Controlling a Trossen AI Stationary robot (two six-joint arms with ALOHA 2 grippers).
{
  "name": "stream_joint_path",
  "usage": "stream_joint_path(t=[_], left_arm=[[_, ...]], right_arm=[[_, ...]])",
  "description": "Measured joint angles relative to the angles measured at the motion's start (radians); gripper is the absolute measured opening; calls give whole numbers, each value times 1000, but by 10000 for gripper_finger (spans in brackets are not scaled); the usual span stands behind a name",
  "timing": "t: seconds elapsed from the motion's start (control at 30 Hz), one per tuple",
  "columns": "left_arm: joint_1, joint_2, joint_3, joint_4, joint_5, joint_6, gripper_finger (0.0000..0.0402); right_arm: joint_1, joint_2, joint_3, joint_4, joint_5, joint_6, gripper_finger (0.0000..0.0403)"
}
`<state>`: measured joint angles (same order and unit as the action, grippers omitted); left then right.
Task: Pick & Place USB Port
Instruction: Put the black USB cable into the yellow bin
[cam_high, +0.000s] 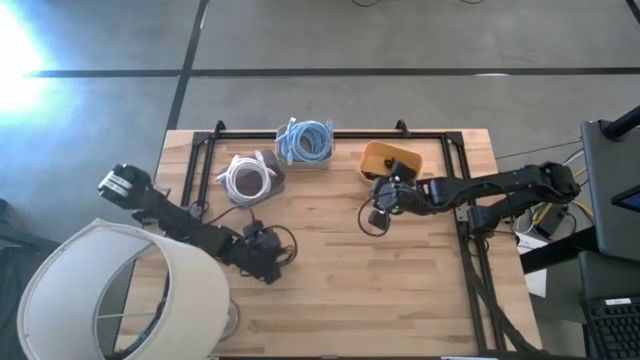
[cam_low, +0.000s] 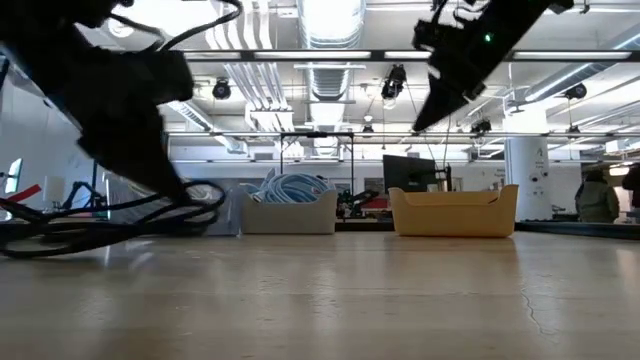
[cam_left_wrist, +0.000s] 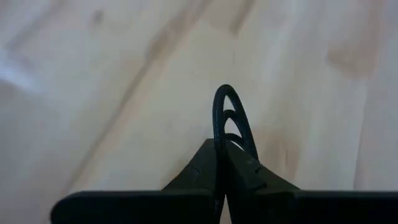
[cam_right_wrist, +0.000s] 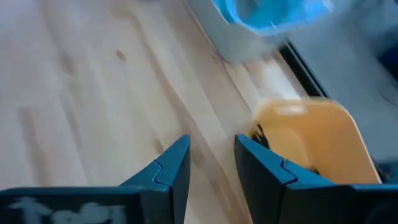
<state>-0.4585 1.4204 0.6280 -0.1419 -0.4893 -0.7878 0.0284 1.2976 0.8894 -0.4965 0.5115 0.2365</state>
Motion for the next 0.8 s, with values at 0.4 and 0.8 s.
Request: stream_joint_path(t=[0.4,0.8], left_arm=[[125,0,52,248,-205,117,20],[204,0,106,535,-312,464,22]], right_arm=[[2,-54,-98,464,-375,-260,101],[-9,-17,-380,1122,-465,-113,102]])
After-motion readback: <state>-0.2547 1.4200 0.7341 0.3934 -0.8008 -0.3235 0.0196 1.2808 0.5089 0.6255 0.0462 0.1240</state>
